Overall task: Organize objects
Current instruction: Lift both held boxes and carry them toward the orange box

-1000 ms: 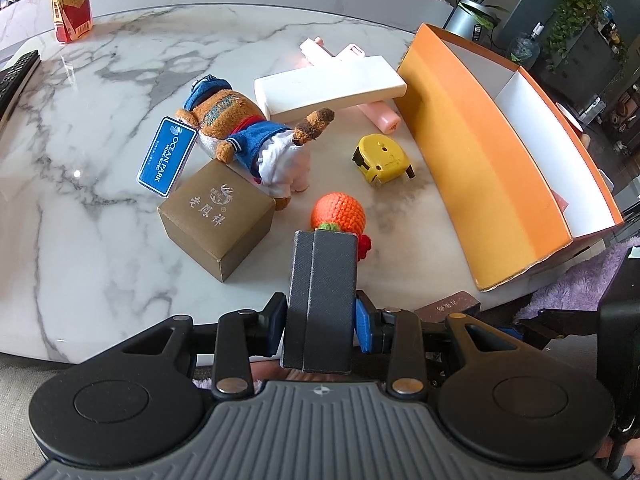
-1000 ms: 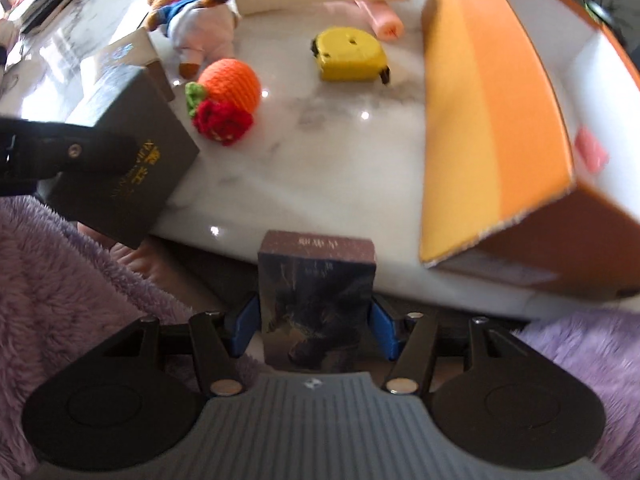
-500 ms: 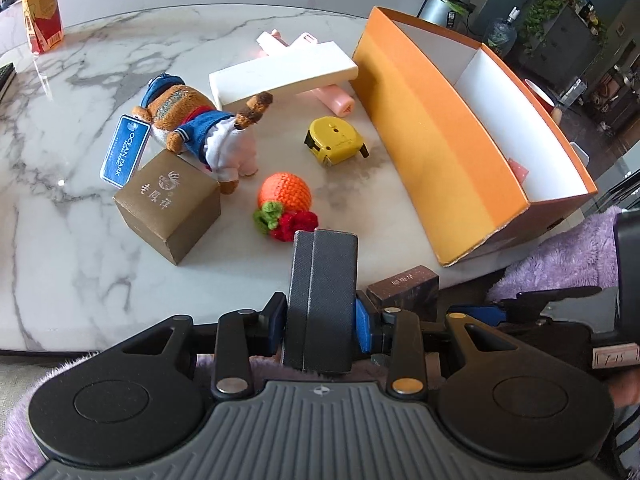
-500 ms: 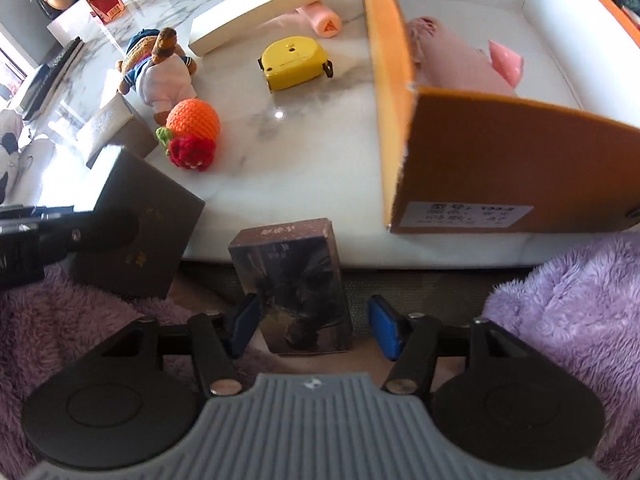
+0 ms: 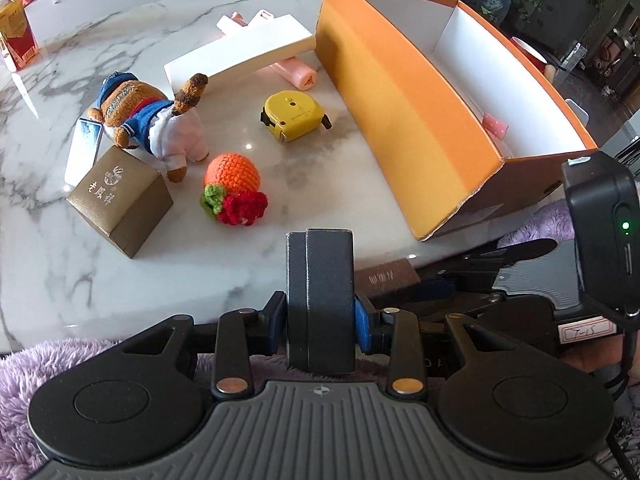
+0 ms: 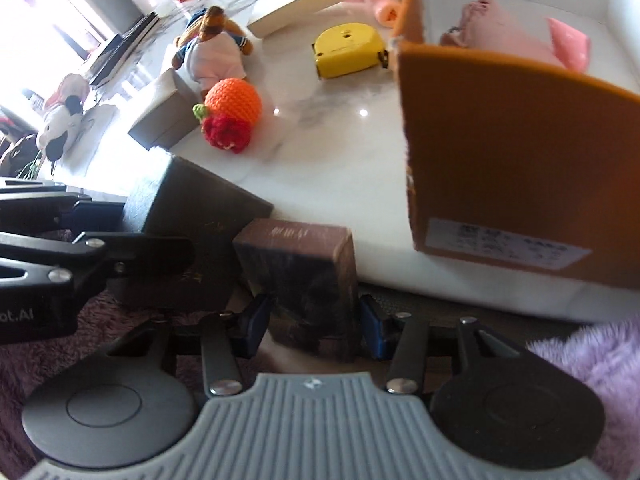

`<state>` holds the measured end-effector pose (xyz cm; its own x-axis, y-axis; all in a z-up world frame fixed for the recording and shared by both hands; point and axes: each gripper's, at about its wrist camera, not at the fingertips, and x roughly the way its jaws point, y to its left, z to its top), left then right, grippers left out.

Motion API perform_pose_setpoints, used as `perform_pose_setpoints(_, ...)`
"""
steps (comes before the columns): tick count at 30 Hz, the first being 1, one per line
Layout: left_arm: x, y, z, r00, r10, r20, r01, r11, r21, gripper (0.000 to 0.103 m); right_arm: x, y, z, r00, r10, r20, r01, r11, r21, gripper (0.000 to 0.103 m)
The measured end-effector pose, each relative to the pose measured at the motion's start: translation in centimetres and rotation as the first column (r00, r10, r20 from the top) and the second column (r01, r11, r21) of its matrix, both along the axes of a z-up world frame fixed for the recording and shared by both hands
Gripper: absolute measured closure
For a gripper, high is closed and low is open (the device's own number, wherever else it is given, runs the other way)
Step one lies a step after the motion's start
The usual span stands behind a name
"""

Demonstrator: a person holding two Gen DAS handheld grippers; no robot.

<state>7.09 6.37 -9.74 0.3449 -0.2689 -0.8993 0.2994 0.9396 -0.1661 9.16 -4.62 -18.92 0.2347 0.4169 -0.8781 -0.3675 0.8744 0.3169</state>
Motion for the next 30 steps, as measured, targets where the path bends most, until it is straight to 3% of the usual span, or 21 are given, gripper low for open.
perform_pose_setpoints(5, 0.0, -0.4, 0.0, 1.000, 0.015, 0.006, -0.015, 0.999, 0.036, 0.064, -0.1, -0.3, -0.8, 1.000, 0.025, 0.018, -0.026, 1.000, 0.017, 0.055)
perform_pose_setpoints(13, -0.1, -1.4, 0.3, 1.000, 0.008, 0.026, -0.012, 0.991, 0.134, 0.064, -1.2, 0.2, -0.1, 0.995, 0.090, 0.043, -0.092, 0.995, 0.046, 0.084)
perform_pose_setpoints(16, -0.1, -1.9, 0.2, 1.000, -0.014, 0.025, 0.010, 0.986, 0.167, 0.064, -0.9, 0.5, -0.3, 0.994, 0.104, 0.045, -0.106, 0.993, 0.049, 0.085)
perform_pose_setpoints(20, -0.2, -2.3, -0.2, 1.000, -0.024, 0.021, 0.019, 0.981, 0.192, 0.064, -1.0, 0.4, -0.5, 0.985, 0.148, 0.091, -0.148, 0.989, 0.002, 0.082)
perform_pose_setpoints(25, -0.4, -2.5, -0.3, 0.999, -0.036, 0.028, 0.029, 0.979, 0.202, 0.064, -1.1, -0.4, -0.7, 0.982, 0.156, 0.106, -0.153, 0.988, -0.036, 0.053)
perform_pose_setpoints(30, -0.3, -2.4, -0.3, 0.999, -0.034, 0.027, 0.028, 0.980, 0.195, 0.064, -0.4, 0.0, -1.8, 0.976, 0.194, 0.097, -0.195, 0.981, 0.005, 0.051)
